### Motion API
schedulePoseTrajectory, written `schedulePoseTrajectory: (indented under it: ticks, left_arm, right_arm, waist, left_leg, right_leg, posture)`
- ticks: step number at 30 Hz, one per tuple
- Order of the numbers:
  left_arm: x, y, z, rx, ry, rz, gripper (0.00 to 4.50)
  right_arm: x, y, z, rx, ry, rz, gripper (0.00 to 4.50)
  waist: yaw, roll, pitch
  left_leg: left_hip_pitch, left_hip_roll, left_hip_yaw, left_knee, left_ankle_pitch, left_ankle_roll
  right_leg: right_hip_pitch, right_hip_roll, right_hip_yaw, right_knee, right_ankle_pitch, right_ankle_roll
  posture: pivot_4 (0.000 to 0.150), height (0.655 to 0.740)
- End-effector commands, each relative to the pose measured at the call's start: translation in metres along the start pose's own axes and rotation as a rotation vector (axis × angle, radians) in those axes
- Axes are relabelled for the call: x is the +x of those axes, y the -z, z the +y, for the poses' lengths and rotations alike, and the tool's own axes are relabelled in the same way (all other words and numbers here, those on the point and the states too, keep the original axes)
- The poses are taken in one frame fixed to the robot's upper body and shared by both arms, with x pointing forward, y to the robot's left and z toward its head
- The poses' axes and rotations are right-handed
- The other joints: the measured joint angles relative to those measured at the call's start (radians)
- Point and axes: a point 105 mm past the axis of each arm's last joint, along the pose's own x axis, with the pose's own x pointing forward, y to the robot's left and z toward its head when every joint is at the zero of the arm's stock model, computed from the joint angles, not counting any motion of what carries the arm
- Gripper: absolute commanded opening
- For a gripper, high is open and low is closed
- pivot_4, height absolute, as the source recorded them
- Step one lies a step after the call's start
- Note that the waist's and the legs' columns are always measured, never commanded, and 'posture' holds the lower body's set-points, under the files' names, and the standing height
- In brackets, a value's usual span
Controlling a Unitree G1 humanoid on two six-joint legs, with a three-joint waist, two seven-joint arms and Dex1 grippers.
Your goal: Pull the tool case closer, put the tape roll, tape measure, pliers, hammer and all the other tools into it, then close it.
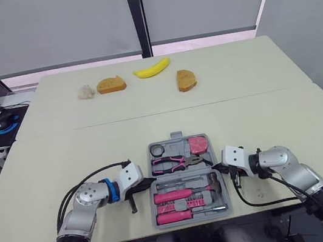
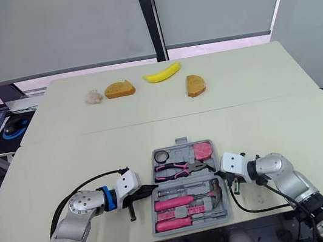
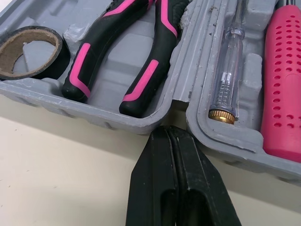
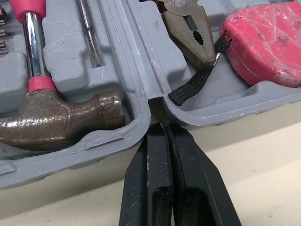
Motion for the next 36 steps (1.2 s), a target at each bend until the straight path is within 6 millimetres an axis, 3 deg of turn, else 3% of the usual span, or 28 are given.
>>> schedulePoseTrajectory:
  ticks: [1,22,36]
  left_arm:
    - [0.009,-0.015,-0.012,0.063,0.062,-0.051,0.02]
    - [0.006,-0.012,-0.013,0.065,0.049,-0.035,0.02]
    - [0.001,-0.006,-0.011,0.055,0.026,-0.011,0.02]
  right_arm:
    - [0.010,-0.025,0.014,-0.052,-0.075,-0.086,0.00]
    - [0.017,-0.028,0.024,-0.036,-0.131,-0.086,0.00]
    - [0.016,-0.021,0.014,-0.010,-0.086,-0.044,0.00]
  waist:
    - [0.000,0.000,0.000]
    - [-0.002,0.000,0.000]
    - [-0.004,0.000,-0.001]
  left_leg:
    - [0.000,0.000,0.000,0.000,0.000,0.000]
    - [0.001,0.001,0.000,0.000,0.000,0.000]
    - [0.001,0.001,0.000,0.000,0.000,0.000]
  right_leg:
    - [0.000,0.000,0.000,0.000,0.000,0.000]
    - [0.000,0.000,0.000,0.000,0.000,0.000]
    - [0.000,0.000,0.000,0.000,0.000,0.000]
  posture:
    - [0.150,0.7400]
    - [0.150,0.7400]
    - [0.150,0.7400]
